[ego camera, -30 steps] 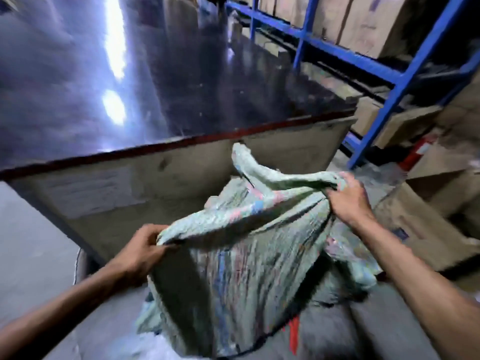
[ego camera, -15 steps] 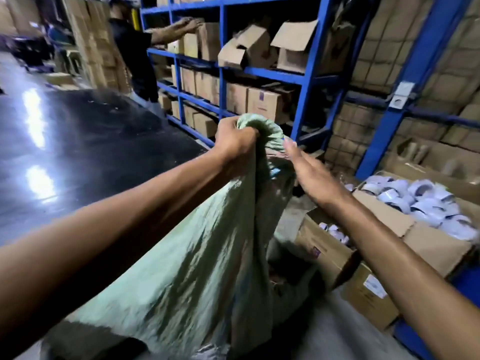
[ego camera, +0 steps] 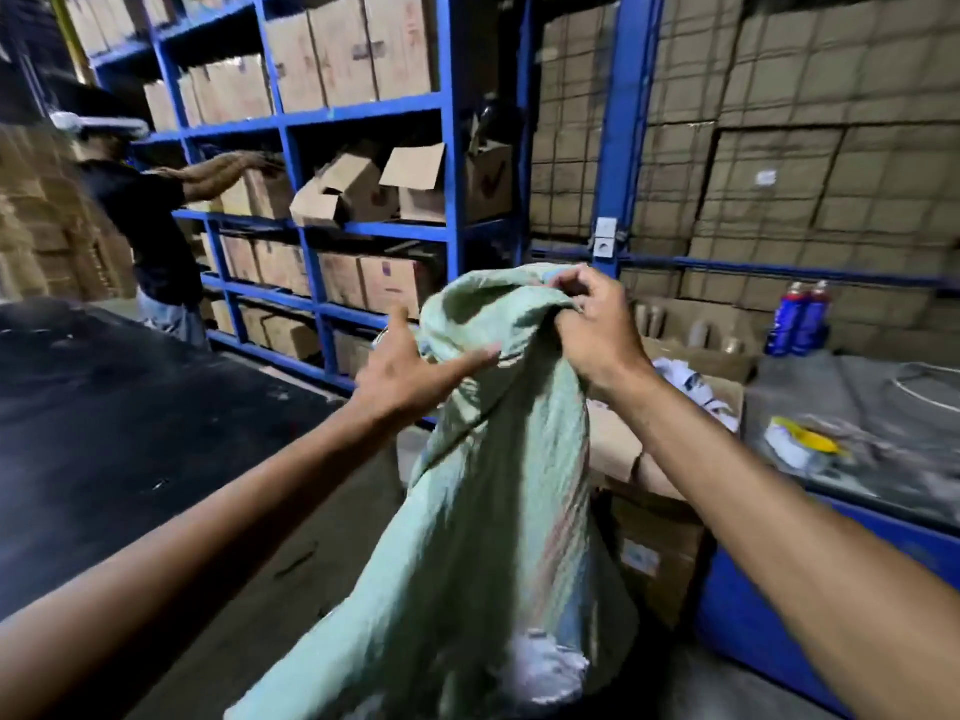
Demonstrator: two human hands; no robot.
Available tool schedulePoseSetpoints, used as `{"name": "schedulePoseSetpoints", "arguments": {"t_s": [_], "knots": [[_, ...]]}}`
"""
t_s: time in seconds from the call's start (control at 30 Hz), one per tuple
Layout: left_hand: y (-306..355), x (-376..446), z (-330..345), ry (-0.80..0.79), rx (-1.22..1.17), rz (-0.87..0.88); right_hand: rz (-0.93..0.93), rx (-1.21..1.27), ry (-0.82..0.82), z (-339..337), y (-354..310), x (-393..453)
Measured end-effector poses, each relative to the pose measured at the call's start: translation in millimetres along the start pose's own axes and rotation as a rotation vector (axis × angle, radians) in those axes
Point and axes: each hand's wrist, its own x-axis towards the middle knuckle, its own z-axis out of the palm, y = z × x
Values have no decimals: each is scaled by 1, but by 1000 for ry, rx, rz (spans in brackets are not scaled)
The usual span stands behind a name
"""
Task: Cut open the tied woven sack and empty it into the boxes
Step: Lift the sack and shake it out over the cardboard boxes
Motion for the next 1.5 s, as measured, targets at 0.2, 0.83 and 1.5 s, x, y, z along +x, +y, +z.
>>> {"name": "schedulePoseSetpoints", "arguments": {"t_s": [0.2, 0.83, 1.5], "knots": [[-42, -1, 112, -418, 249, -10, 64, -168, -76, -90, 13, -1], [100, -58, 469, -885, -334, -14, 1401, -1188, 283, -293, 34, -344], [2, -216, 531, -1401, -90, -129, 1113, -1497, 503, -338, -109, -436]]}}
